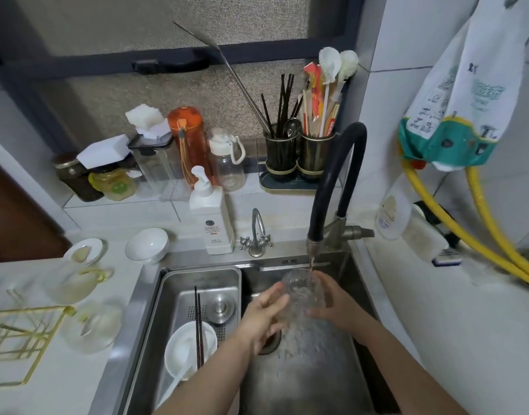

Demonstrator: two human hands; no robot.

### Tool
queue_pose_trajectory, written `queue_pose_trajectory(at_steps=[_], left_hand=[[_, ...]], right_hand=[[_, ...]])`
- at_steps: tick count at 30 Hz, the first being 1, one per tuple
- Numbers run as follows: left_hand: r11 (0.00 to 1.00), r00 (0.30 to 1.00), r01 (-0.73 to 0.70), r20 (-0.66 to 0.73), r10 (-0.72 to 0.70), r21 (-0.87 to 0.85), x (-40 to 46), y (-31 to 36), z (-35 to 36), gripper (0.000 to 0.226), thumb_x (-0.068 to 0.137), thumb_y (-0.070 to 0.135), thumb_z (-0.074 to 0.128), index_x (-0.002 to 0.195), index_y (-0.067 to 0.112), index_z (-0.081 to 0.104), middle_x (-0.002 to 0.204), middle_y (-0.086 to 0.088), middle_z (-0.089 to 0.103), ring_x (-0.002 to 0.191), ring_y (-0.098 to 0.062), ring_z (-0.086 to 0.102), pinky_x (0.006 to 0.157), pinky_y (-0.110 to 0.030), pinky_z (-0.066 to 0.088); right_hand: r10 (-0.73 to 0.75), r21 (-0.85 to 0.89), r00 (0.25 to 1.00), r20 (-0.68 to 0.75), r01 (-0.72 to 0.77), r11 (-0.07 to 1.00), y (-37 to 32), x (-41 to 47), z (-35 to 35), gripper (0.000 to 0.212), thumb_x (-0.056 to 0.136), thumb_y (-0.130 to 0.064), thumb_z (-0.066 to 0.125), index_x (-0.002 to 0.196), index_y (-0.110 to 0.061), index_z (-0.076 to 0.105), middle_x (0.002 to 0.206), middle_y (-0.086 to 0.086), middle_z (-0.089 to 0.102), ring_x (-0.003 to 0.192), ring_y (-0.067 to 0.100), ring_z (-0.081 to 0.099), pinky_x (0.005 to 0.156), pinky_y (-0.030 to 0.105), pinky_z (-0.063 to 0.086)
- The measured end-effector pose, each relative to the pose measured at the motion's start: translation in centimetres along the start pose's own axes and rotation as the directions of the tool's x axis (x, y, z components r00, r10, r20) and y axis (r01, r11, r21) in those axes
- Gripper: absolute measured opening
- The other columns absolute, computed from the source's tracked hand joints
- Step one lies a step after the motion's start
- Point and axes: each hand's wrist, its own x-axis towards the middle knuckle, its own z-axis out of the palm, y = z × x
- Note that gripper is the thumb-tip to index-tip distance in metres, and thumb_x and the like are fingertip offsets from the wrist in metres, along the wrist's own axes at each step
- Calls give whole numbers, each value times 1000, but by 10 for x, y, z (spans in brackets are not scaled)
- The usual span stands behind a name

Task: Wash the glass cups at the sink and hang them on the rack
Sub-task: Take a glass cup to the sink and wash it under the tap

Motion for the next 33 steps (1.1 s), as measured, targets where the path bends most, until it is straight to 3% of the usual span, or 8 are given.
queue_pose_trajectory(at_steps=[3,6,11,14,17,26,29,33], left_hand=[[991,995,-97,16,96,93,4,2,12,52,83,3,69,126,27,55,115,1,67,97,-12,68,85,-26,55],[965,987,-160,42,154,209,10,4,26,55,81,3,71,131,20,55,119,-2,67,108,-18,65,94,-31,52],[918,979,-203,72,190,341,15,23,53,35,87,11,67,119,25,60,94,14,65,72,9,63,72,-18,54],[907,987,-155,22,159,391,19,31,60,22,90,23,64,112,21,64,89,9,65,68,1,62,69,-35,55],[905,991,-92,-50,124,416,19,34,59,14,92,38,59,95,25,65,94,-3,67,69,-15,66,55,-33,57],[977,976,111,-205,-72,182,11,22,23,39,97,47,44,94,10,55,88,-16,71,47,-22,68,42,-26,53],[973,962,206,-203,-181,109,7,19,12,42,100,44,39,88,8,56,58,-9,69,42,-19,66,36,-19,48],[961,949,272,-184,-257,57,8,13,8,48,101,43,35,81,5,57,51,-9,67,41,-17,65,33,-16,45]], right_hand=[[-43,122,997,-65,51,991,9,-8,-4,88,57,-28,87,132,-29,41,130,-4,54,115,7,58,91,27,52],[-82,203,985,-154,113,973,12,-18,-7,94,47,-33,83,130,-21,40,124,-5,54,103,-6,60,82,18,52],[-34,251,977,-211,87,964,18,-25,-19,79,58,-43,83,128,-34,49,126,-7,59,115,11,59,98,41,50],[-15,283,975,-221,79,956,11,-20,-24,51,65,-38,79,113,-35,60,116,-5,67,109,17,63,96,46,51],[12,270,964,-265,62,961,-6,-8,-24,50,63,-53,74,108,-33,63,113,-2,67,104,18,65,94,47,52],[113,225,976,-186,-70,972,-35,25,5,45,90,-44,57,128,-19,55,123,-3,57,112,13,52,98,30,44],[97,233,986,-134,-64,970,-29,28,12,44,78,-55,64,110,-25,67,112,-2,68,107,19,63,104,46,43],[119,294,985,-126,-78,953,-24,29,13,30,80,-44,66,100,-23,71,107,2,70,104,22,65,100,47,46]])
